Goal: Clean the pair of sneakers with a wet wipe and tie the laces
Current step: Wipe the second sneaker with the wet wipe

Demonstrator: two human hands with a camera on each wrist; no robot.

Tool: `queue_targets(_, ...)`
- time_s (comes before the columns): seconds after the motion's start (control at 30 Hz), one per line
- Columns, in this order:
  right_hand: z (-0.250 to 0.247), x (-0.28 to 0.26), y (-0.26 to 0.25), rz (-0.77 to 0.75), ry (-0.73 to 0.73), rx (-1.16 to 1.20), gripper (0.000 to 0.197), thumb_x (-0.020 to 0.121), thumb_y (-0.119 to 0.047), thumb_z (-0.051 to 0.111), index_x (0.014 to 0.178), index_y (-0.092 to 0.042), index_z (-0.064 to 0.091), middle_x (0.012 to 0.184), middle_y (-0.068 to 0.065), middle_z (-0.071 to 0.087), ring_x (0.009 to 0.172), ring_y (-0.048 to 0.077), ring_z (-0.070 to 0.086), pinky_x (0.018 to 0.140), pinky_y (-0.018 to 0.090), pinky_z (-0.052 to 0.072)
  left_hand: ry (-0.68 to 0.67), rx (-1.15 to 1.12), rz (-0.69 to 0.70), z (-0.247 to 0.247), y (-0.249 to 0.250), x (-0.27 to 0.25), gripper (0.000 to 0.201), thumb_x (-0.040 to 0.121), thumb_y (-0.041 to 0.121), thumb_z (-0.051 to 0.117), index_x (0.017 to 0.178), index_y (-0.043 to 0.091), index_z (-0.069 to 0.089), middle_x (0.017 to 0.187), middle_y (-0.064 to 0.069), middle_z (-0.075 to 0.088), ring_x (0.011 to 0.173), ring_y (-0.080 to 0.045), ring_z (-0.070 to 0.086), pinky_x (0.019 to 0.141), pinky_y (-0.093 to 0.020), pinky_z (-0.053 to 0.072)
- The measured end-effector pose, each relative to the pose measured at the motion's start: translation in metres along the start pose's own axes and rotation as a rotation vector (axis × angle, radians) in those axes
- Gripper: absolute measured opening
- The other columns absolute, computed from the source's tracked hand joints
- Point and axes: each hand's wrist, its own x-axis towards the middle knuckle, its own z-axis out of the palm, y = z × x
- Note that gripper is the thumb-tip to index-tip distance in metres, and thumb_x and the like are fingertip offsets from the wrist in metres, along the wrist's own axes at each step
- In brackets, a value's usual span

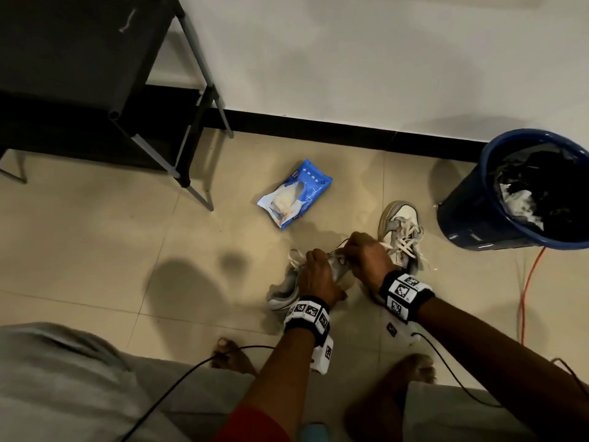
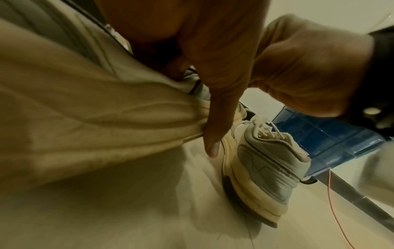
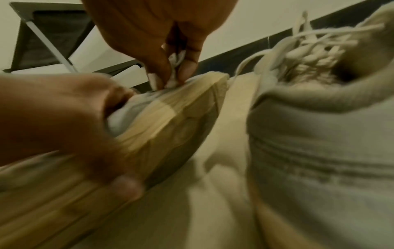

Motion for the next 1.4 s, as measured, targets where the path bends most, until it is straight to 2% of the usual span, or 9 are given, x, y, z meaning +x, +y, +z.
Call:
queue_targets(0.1,-0.013,0.019,0.022,0.237,0.151,-0.025,0.025,0.07,0.001,0.07,0.091,-0.012,0.077,0.08,0.011,0.06,0.076,0.034,0.06,0.063,0.03,0.046,0.016,-0.005,0.007,0.003,0.0,-0.003,0.097,0.042,0.037,0.097,0.117,0.011,0.041,0.122,-0.007,0.047,0.109,-0.032,0.056,0.087,-0.044,0.05)
queue_targets(0.23,0.0,0.001,-0.008,-0.053,-0.027,0.007,0.026,0.065,-0.005,0.061,0.084,-0.016,0.076,0.076,0.008,0.057,0.073,0.029,0.057,0.059,0.032,0.046,0.004,-0.049,-0.017,0.002,-0.001,-0.001,0.095,0.043,0.031,0.096,0.118,0.011,0.042,0.121,-0.006,0.047,0.109,-0.031,0.056,0.087,-0.042,0.051)
queue_targets(0.4,-0.015,0.013,0.025,0.199,0.199,0.02,0.023,0.071,0.002,0.072,0.09,-0.012,0.077,0.078,0.011,0.061,0.072,0.034,0.061,0.064,0.028,0.045,0.029,-0.083,-0.012,0.002,-0.006,0.003,0.096,0.041,0.036,0.094,0.117,0.012,0.042,0.121,-0.005,0.047,0.11,-0.03,0.053,0.088,-0.042,0.05)
queue_targets(0.53,0.002,-0.008,0.0,-0.096,0.007,0.061,0.03,0.069,-0.002,0.064,0.093,-0.015,0.076,0.087,0.008,0.063,0.083,0.029,0.06,0.07,0.033,0.049,0.018,-0.113,-0.024,-0.001,-0.01,0.009,0.092,0.044,0.035,0.093,0.117,0.014,0.042,0.12,-0.004,0.048,0.111,-0.028,0.054,0.086,-0.038,0.049)
queue_targets(0.67,-0.01,0.019,0.028,0.17,0.232,0.082,0.02,0.074,0.001,0.073,0.091,-0.009,0.077,0.074,0.012,0.061,0.069,0.032,0.061,0.062,0.027,0.041,0.017,-0.106,-0.004,0.001,-0.012,0.009,0.091,0.044,0.038,0.093,0.117,0.016,0.043,0.12,-0.004,0.05,0.109,-0.028,0.055,0.087,-0.037,0.049)
queue_targets(0.9,-0.009,0.016,0.04,0.272,0.232,0.067,0.017,0.079,-0.002,0.069,0.095,-0.005,0.075,0.079,0.019,0.063,0.072,0.038,0.063,0.067,0.036,0.05,0.083,-0.146,0.026,0.0,-0.017,0.008,0.086,0.044,0.04,0.092,0.113,0.017,0.046,0.116,-0.001,0.052,0.108,-0.026,0.053,0.083,-0.033,0.041)
queue_targets(1.1,-0.01,-0.031,0.01,0.064,0.337,0.107,0.029,0.08,-0.001,0.051,0.094,-0.007,0.075,0.078,0.009,0.061,0.069,0.027,0.058,0.062,0.03,0.048,0.064,-0.128,0.049,0.001,-0.021,0.013,0.089,0.044,0.041,0.091,0.117,0.019,0.046,0.119,-0.002,0.051,0.108,-0.027,0.053,0.084,-0.035,0.043)
queue_targets(1.23,0.0,-0.032,-0.013,-0.171,0.085,-0.039,0.033,0.068,0.008,0.067,0.096,-0.009,0.075,0.084,0.01,0.061,0.075,0.029,0.058,0.063,0.03,0.046,0.063,-0.133,0.037,-0.001,-0.026,0.018,0.088,0.042,0.041,0.09,0.116,0.02,0.045,0.117,-0.001,0.052,0.106,-0.028,0.054,0.083,-0.036,0.044)
queue_targets(1.4,-0.021,0.006,0.01,0.185,0.208,0.077,0.018,0.077,0.002,0.069,0.093,-0.005,0.075,0.082,0.015,0.062,0.069,0.033,0.062,0.063,0.025,0.041,0.033,-0.173,0.049,-0.001,-0.032,0.019,0.085,0.046,0.049,0.092,0.113,0.021,0.047,0.114,0.001,0.053,0.101,-0.023,0.054,0.081,-0.033,0.044)
